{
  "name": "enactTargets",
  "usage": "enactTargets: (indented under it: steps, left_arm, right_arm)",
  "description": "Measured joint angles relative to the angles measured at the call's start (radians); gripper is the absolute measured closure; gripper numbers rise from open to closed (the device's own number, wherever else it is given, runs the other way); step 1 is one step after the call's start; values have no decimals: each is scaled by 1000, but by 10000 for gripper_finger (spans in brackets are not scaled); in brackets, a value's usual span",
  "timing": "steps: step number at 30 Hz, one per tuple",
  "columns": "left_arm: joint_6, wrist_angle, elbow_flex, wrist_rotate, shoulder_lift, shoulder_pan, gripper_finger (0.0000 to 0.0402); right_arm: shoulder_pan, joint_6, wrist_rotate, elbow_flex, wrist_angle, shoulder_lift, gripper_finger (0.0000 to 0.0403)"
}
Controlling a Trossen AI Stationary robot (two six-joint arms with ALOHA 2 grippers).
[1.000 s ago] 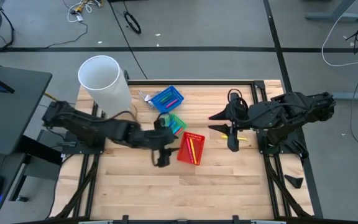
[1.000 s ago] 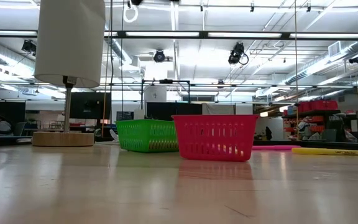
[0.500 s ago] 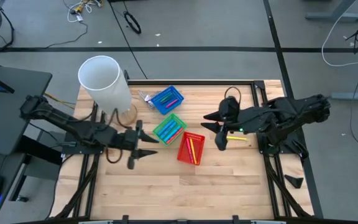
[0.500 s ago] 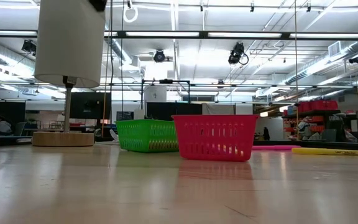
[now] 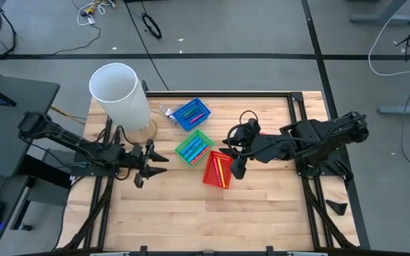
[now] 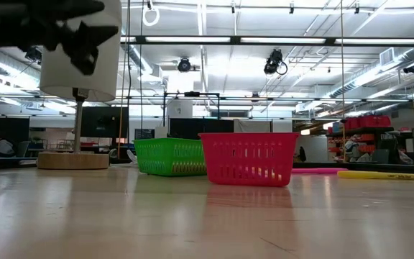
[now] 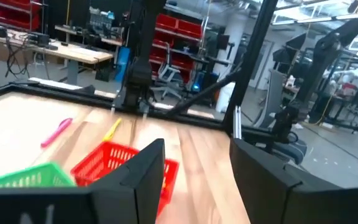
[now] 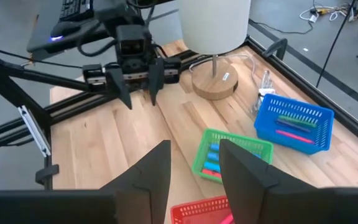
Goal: Pick & Place Markers
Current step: Put the yellow pen into the red bin
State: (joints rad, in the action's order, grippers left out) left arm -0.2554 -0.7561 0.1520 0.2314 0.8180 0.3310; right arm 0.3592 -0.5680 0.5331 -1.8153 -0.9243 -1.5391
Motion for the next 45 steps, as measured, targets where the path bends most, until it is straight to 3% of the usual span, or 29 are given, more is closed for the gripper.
enactTargets:
  steps: [8, 21, 33, 38, 43, 45]
  left_arm:
    - [-28, -23, -137, 15, -104, -4, 214]
    - [-51, 226, -143, -51, -340, -3, 214]
    - [-75, 623, -143, -45, -670, -3, 214]
    - [-79, 706, -141, -45, -768, -3, 214]
    - [-78, 944, -56, -37, -816, -2, 214]
    - [-75, 1030, -2, 11, -816, -2, 214]
  right_arm:
    - [0, 0, 1, 0, 13, -2, 266]
    - [0, 2, 1, 0, 12, -2, 266]
    - [-2, 0, 1, 0, 12, -2, 266]
    - [-17, -99, 1, 0, 8, -2, 266]
    - [-26, -105, 1, 0, -33, -2, 266]
    - [-28, -110, 0, 1, -55, -2, 266]
